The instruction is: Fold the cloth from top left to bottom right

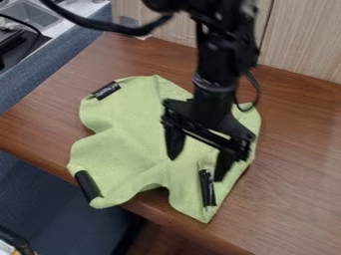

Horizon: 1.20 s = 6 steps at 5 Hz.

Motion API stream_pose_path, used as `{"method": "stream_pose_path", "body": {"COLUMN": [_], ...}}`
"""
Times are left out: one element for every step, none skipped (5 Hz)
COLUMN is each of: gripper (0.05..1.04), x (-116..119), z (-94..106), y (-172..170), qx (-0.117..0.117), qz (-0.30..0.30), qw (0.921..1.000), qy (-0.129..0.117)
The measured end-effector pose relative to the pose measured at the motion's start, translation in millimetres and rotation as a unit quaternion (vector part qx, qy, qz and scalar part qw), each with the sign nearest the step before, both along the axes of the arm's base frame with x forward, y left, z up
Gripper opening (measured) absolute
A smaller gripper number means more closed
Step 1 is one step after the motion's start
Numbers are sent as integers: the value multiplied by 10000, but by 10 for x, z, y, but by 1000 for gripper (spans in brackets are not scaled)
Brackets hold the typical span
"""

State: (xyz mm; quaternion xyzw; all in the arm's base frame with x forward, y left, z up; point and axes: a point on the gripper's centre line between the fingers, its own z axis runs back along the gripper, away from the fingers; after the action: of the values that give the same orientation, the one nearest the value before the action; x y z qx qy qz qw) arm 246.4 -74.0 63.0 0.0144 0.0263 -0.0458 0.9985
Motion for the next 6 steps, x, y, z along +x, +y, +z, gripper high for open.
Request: {"method": "stream_pose_path", "body": {"gripper": [1001, 1001, 1001, 949, 662, 369], "x": [-7, -13, -17, -25, -27, -44], "z": [-129, -236, -314, -407, -412, -439], "y": [-38, -85, -96, -95, -101, -99], "qx": [-25, -1, -6, 19, 22, 88], "qz": [38, -80, -144, -168, -125, -109], "qw": [9999, 9998, 9995, 9991, 9991, 9988], "qy": [104, 202, 285, 389, 404, 463]}}
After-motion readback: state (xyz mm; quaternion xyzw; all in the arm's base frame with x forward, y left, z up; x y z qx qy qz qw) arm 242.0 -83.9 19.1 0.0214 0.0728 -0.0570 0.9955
